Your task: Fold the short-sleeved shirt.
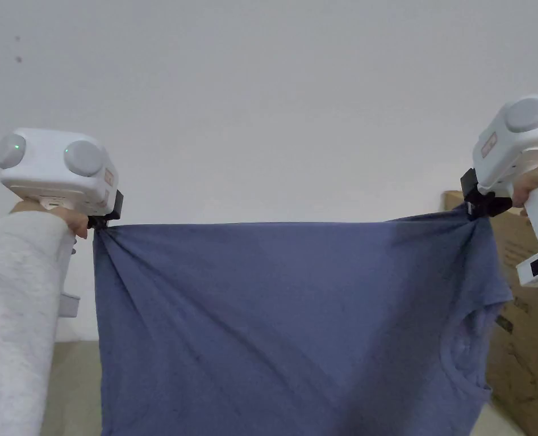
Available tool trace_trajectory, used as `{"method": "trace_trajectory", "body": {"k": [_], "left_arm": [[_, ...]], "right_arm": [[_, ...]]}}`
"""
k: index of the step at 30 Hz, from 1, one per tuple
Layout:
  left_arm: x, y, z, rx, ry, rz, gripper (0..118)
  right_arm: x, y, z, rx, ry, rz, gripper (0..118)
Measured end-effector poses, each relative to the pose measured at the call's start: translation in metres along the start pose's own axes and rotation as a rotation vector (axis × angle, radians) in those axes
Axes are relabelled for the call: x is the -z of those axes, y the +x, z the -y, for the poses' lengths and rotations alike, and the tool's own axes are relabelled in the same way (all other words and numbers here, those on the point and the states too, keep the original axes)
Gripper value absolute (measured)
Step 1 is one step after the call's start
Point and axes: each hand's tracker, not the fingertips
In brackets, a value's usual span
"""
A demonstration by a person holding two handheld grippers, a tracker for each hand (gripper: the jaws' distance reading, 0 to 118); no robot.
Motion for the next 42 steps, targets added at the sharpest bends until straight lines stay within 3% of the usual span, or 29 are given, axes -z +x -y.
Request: {"method": "trace_trajectory", "body": {"k": [5,11,15,21,27,30,35,40,42], "left_arm": [[-0.003,-0.008,-0.033,-0.034,0.048,-0.016,2],[-0.008,-0.012,-0.044,-0.010,0.086,-0.050,2],[0.011,-0.008,-0.018,-0.010,0.067,-0.044,2],[0.067,0.012,0.056,0.022,-0.063,-0.035,2],[0.151,0.032,0.187,-0.024,-0.270,-0.015,2],[0.160,0.039,0.247,-0.031,-0.319,-0.010,2],[0.154,0.025,0.330,-0.064,-0.413,0.020,2],[0.103,0.006,0.386,-0.077,-0.433,0.038,2],[0.071,-0.003,0.402,-0.080,-0.417,0.044,2]], "right_arm": [[-0.025,-0.003,-0.048,0.062,0.095,0.000,1],[-0.054,-0.021,-0.055,-0.012,0.141,0.012,1],[-0.028,-0.018,-0.033,0.005,0.105,0.006,1],[0.055,-0.018,0.037,-0.018,-0.073,0.018,1],[0.180,-0.009,0.144,0.004,-0.336,0.028,1],[0.220,-0.007,0.204,-0.007,-0.444,0.022,1],[0.233,0.001,0.290,-0.002,-0.518,-0.006,1],[0.194,-0.001,0.357,-0.059,-0.535,-0.050,1],[0.167,0.005,0.380,-0.046,-0.517,-0.067,1]]}}
